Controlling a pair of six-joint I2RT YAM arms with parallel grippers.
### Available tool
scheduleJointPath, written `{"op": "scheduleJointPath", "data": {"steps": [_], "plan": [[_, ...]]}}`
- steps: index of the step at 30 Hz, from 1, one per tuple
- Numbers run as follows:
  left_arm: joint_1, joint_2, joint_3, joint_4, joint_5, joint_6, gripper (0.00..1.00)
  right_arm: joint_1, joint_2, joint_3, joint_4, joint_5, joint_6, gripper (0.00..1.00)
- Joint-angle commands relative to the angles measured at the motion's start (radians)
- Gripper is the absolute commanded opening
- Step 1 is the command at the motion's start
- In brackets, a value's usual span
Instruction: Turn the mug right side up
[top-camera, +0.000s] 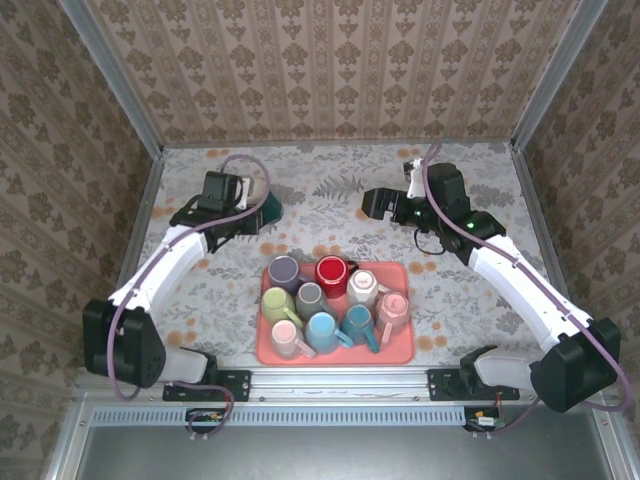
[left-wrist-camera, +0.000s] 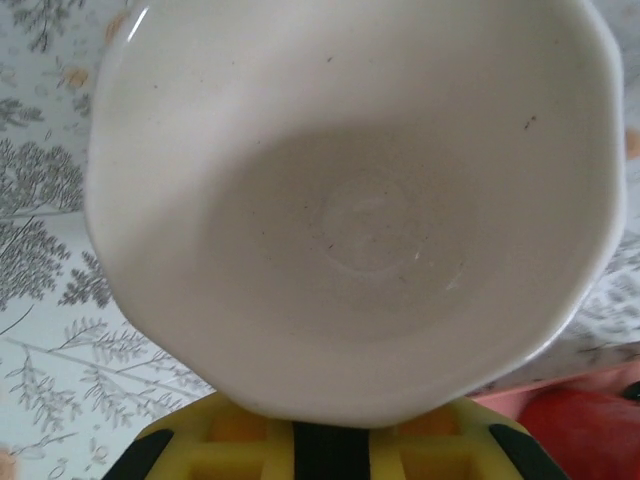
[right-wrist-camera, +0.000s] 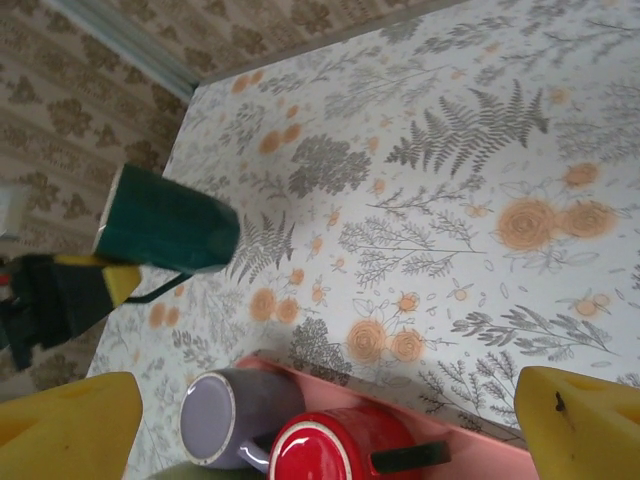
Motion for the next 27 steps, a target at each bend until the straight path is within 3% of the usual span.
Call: {"op": "scheduleJointPath", "data": {"steps": [1,6,15,27], "plan": [[-0.019,0.022,0.080,0.037,-0.093,0.040,0.00,0.028,-0.021,0.019,-0.012,-0.001,-0.091,0.95],[-0.037,0.102,0.117,0.023,-0.136,0.056,0.00,0.067,0.007,0.036,-0.074,0.094,-0.156,0.94],[-0.046,0.245,0.178,0.044,-0.169,0.068,0.00,0.068,0.012,0.033,-0.070,0.094,-0.166,0.94],[-0.047,0.465,0.440,-0.091,-0.267,0.109,0.00,0.076,0.027,0.028,-0.103,0.118,-0.167,0.93]]}}
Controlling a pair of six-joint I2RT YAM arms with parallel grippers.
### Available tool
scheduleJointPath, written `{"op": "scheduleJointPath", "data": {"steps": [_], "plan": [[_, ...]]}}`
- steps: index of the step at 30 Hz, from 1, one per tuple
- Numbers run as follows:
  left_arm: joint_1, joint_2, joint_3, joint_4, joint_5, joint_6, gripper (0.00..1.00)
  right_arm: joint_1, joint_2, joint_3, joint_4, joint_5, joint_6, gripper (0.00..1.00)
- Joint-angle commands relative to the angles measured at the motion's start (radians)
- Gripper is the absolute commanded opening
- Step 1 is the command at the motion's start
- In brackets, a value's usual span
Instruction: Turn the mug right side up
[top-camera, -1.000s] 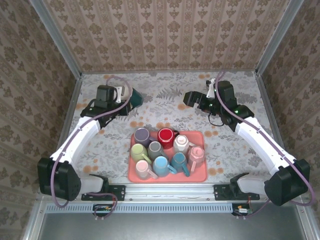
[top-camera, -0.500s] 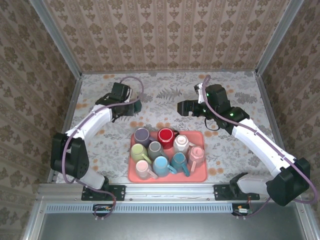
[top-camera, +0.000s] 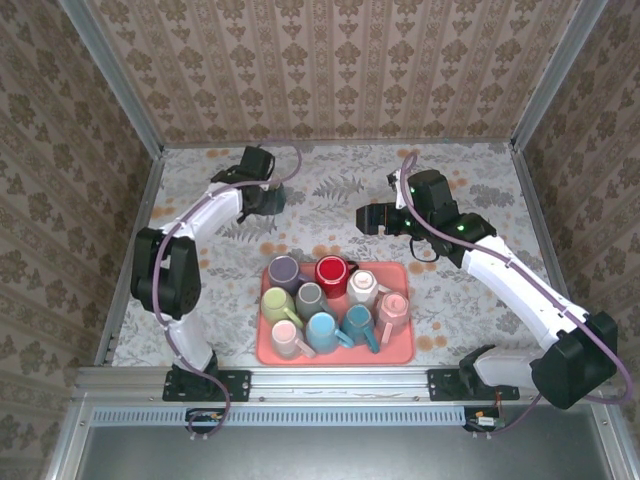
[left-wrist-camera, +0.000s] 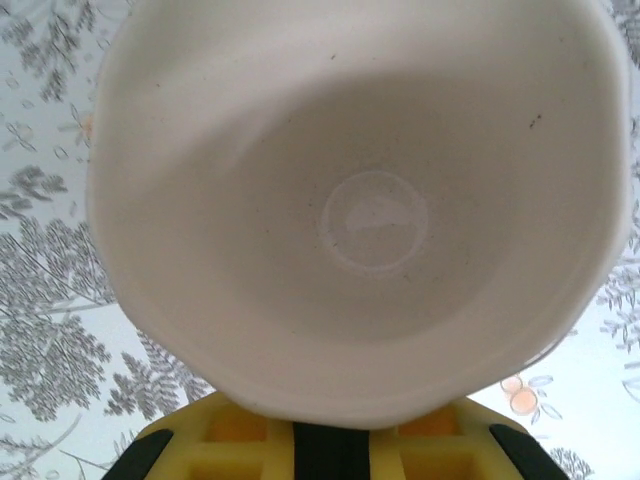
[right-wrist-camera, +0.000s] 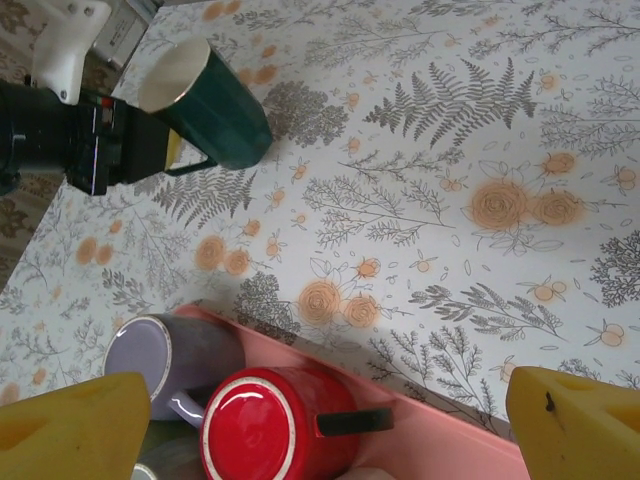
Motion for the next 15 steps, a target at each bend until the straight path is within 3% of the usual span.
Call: {"op": "scheduleJointPath", "data": {"steps": [1,15], "plan": [[-0.003,0.027,0.086,-0.009,-0.057,0.031,0.00,0.009,0.009,0.026,-0.025,0.021,-0.014,0.93],[-0.020,0.167,0.200,0.005,-0.063,0.072,0.00,0.019,0.029,0.032,-0.046,0.020,-0.028,0.92]]}}
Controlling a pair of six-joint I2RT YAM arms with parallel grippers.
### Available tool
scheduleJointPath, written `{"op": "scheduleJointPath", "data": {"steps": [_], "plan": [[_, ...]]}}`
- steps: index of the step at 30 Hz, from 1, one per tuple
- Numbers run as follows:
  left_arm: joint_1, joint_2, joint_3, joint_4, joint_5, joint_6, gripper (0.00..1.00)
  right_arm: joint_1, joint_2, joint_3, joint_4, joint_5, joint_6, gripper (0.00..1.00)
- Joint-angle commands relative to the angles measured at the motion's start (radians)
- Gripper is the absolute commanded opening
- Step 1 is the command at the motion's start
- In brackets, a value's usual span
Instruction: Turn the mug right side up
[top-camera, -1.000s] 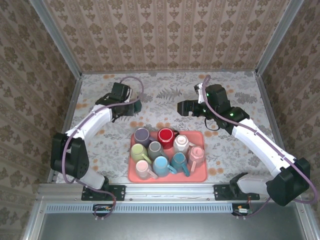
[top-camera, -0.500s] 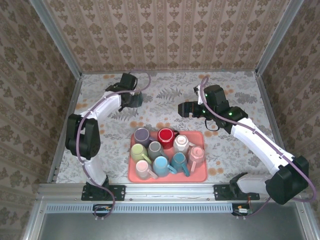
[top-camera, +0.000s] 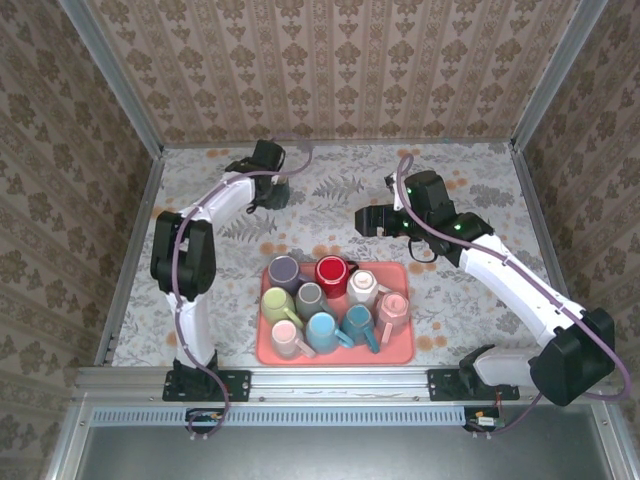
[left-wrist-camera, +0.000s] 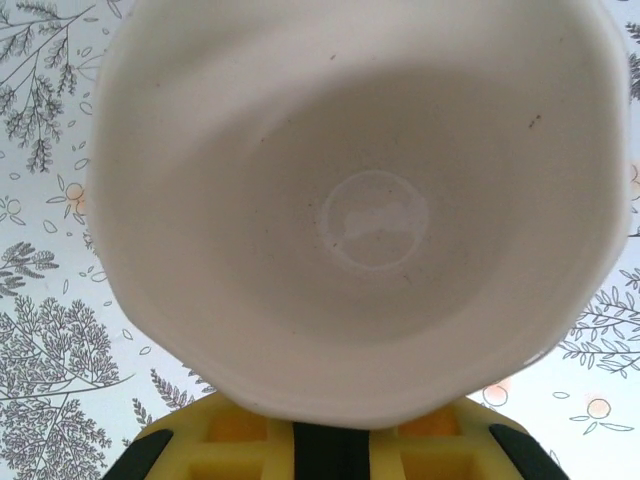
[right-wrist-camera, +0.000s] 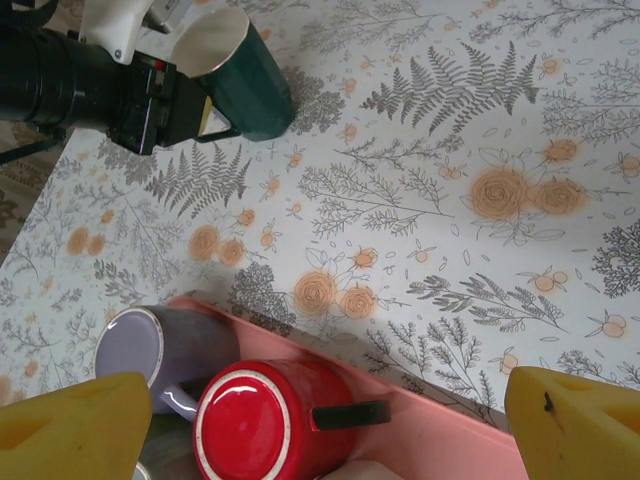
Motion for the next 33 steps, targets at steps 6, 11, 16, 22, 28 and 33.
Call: {"op": "scheduleJointPath", "data": {"steps": [6,11,16,22,28,33], "plan": [[-0.006,0.007,0.036,0.027,-0.025,0.019,0.15,0.010,0.026,0.055,-0.047,0.011,-0.034,0.92],[-0.008,-0.010,0.017,0.027,-0.048,0.014,0.43,0.013,0.039,0.071,-0.053,-0.006,-0.036,0.93],[-0.007,-0.064,-0.032,0.048,-0.070,0.004,0.53,0.017,0.036,0.087,-0.066,-0.012,-0.038,0.93],[0.012,-0.115,-0.074,0.058,-0.051,-0.001,0.57,0.029,0.033,0.116,-0.100,-0.012,-0.041,0.92],[0.042,-0.110,-0.102,0.062,-0.009,-0.018,0.57,0.049,0.021,0.146,-0.142,-0.009,-0.046,0.93],[0.078,-0.118,-0.130,0.084,0.048,-0.043,0.57,0.057,0.005,0.163,-0.174,-0.015,-0.059,0.93]]}}
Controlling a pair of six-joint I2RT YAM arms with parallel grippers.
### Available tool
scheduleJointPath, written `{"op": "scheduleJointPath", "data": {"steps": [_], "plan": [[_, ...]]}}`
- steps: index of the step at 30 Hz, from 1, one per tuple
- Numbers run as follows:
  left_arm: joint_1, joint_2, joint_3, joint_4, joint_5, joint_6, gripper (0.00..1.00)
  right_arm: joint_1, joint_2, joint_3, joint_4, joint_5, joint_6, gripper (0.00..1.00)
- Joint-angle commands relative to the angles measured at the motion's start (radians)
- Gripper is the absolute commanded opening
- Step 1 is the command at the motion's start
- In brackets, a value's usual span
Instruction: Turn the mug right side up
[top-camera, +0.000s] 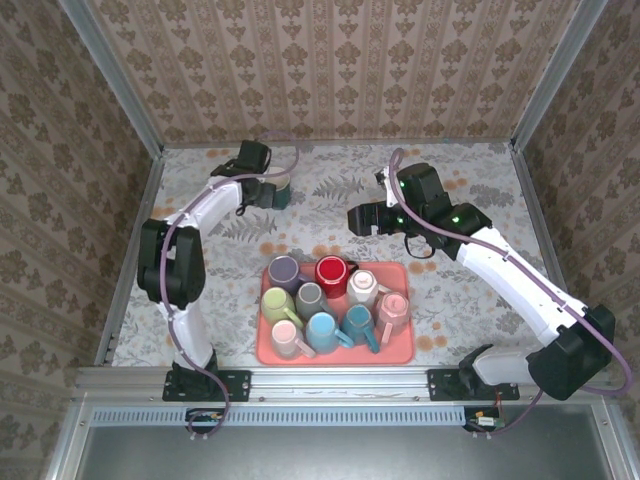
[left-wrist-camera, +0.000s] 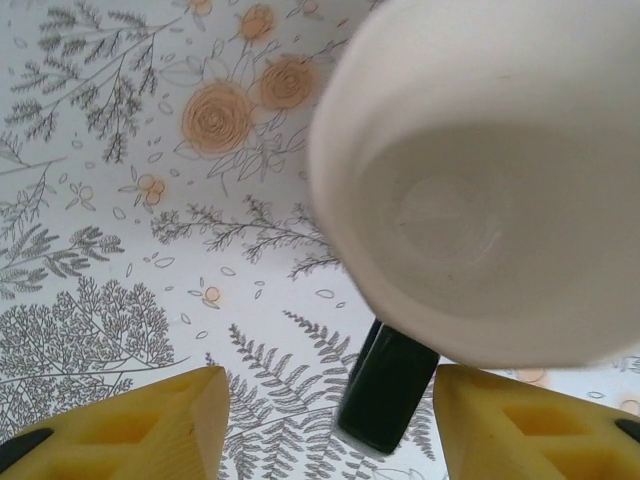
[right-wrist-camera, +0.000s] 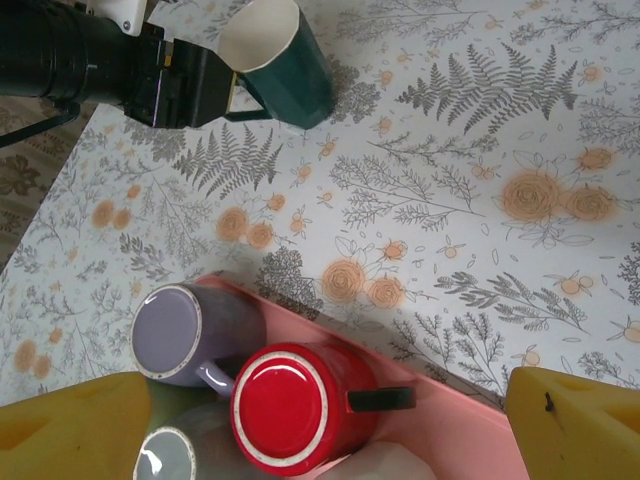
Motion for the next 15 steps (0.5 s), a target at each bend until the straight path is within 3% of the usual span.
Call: {"op": "scheduleJointPath", "data": {"steps": [1,4,8,15], "plan": [[0.012,-0.038,-0.036,0.028,0.059,-0.018,0.57,0.013,-0.032,0.031,-0.046,-0.019,-0.036,0.93],[-0.011,-0.108,-0.096,0.099,0.110,0.000,0.59,0.031,-0.049,0.023,-0.023,-0.058,-0.049,0.96],[-0.038,-0.194,-0.140,0.141,0.151,-0.011,0.59,0.062,-0.035,0.070,-0.082,-0.009,-0.056,0.95],[-0.075,-0.408,-0.222,0.111,0.191,-0.095,0.59,0.154,0.044,0.159,-0.338,0.097,-0.171,0.89]]}}
